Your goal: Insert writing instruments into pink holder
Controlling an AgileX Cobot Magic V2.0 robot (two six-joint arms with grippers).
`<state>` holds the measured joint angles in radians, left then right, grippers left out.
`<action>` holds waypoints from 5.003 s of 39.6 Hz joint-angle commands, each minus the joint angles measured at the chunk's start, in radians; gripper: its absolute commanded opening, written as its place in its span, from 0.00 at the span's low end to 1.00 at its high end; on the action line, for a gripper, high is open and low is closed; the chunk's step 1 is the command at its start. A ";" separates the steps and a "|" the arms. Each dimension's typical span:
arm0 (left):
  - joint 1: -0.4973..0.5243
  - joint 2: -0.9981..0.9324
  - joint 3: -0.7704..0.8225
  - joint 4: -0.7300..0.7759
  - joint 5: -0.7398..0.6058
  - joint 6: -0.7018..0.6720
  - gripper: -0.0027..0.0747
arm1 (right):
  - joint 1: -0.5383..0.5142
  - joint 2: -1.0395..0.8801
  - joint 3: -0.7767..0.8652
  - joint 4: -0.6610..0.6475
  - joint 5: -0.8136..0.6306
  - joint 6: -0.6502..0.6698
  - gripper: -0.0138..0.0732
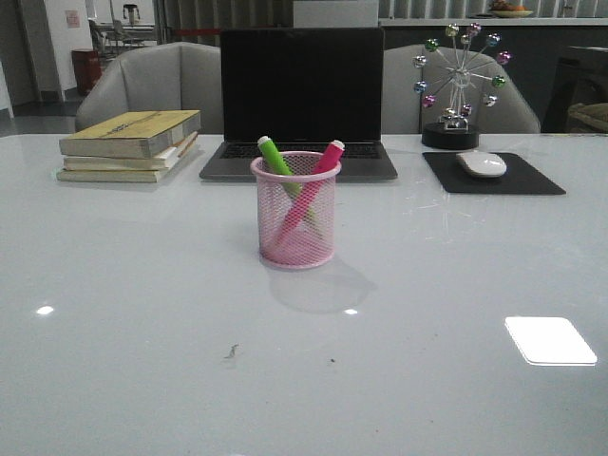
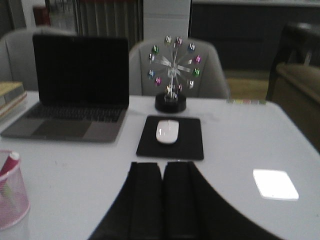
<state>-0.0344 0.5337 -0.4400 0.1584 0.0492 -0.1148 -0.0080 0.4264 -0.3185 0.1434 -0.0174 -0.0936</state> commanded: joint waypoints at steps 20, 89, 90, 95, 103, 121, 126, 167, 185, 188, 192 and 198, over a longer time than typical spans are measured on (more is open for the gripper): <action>-0.007 0.000 -0.030 -0.006 -0.089 -0.001 0.40 | -0.008 -0.439 0.291 -0.004 -0.029 -0.003 0.23; -0.009 -0.012 -0.030 -0.010 -0.088 -0.001 0.17 | -0.008 -0.455 0.350 -0.028 0.058 -0.004 0.23; -0.009 -0.021 -0.030 -0.012 -0.088 -0.004 0.18 | -0.008 -0.455 0.350 -0.028 0.058 -0.004 0.23; -0.009 -0.073 -0.030 -0.114 -0.083 -0.004 0.15 | -0.008 -0.455 0.350 -0.028 0.058 -0.004 0.23; -0.005 -0.169 -0.030 -0.241 -0.017 -0.004 0.15 | -0.008 -0.455 0.350 -0.028 0.058 -0.004 0.23; -0.005 -0.389 0.038 -0.241 0.137 -0.004 0.15 | -0.008 -0.455 0.350 -0.028 0.058 -0.004 0.23; -0.005 -0.387 0.045 -0.239 0.134 -0.004 0.15 | -0.008 -0.455 0.350 -0.028 0.058 -0.004 0.23; -0.029 -0.562 0.448 -0.120 -0.062 0.052 0.15 | -0.008 -0.455 0.350 -0.028 0.057 -0.004 0.23; -0.029 -0.562 0.448 -0.126 -0.058 0.052 0.15 | -0.008 -0.455 0.350 -0.028 0.057 -0.004 0.23; -0.029 -0.562 0.448 -0.126 -0.058 0.052 0.15 | -0.008 -0.455 0.350 -0.028 0.057 -0.004 0.23; -0.029 -0.562 0.448 -0.126 -0.058 0.052 0.15 | -0.008 -0.455 0.350 -0.028 0.057 -0.004 0.23; -0.029 -0.562 0.448 -0.126 -0.058 0.052 0.15 | -0.008 -0.455 0.350 -0.028 0.057 -0.004 0.23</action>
<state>-0.0566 -0.0048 0.0052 0.0394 0.0786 -0.0621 -0.0118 -0.0090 0.0298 0.1220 0.1227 -0.0936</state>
